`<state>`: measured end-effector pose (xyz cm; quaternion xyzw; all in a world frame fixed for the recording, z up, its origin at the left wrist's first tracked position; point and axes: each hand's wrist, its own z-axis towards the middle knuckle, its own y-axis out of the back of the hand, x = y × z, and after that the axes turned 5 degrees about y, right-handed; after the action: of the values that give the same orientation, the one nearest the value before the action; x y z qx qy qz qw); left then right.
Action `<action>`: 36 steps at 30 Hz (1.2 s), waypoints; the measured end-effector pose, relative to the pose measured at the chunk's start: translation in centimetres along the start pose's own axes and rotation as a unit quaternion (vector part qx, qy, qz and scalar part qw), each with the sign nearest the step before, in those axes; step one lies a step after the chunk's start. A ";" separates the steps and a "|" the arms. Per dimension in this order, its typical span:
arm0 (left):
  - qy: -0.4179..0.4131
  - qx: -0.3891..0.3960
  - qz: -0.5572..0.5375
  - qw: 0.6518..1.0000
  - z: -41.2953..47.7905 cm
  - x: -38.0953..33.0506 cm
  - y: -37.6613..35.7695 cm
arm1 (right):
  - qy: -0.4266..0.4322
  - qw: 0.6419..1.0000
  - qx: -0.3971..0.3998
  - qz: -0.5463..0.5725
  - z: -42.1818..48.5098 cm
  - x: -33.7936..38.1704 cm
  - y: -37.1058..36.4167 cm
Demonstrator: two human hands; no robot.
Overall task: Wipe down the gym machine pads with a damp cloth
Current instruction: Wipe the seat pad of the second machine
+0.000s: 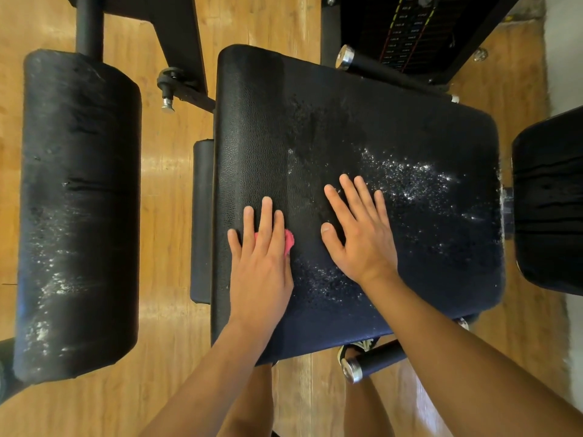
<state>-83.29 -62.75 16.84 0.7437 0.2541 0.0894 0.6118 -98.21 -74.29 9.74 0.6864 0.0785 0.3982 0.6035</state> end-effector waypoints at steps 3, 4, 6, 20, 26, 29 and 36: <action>-0.003 -0.001 -0.002 1.000 2.2 -0.4 0.5 | -0.001 1.000 0.000 -0.002 0.0 -0.1 0.1; -0.003 0.000 -0.001 1.000 2.5 -0.5 0.6 | -0.002 1.000 0.000 0.000 0.0 -0.1 0.1; -0.008 0.000 0.000 1.000 2.3 -0.3 0.6 | -0.002 1.000 0.001 0.001 0.1 -0.2 0.1; -0.020 0.015 -0.004 1.000 -1.1 0.7 0.3 | -0.005 1.000 0.004 -0.001 0.0 -0.1 0.2; -0.002 0.024 -0.004 1.000 -3.3 0.9 -0.1 | 0.000 1.000 -0.006 -0.009 0.0 -0.1 0.0; 0.005 0.011 -0.009 1.000 -2.3 0.3 -0.1 | 0.000 1.000 -0.008 -0.011 0.0 -0.1 -0.1; 0.015 -0.005 -0.020 1.000 -1.6 -0.1 -0.7 | 0.001 1.000 -0.012 -0.002 0.1 0.0 0.0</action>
<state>-84.24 -61.33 16.59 0.7341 0.2775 0.0898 0.6132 -98.12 -74.40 9.78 0.6788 0.0756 0.3982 0.6123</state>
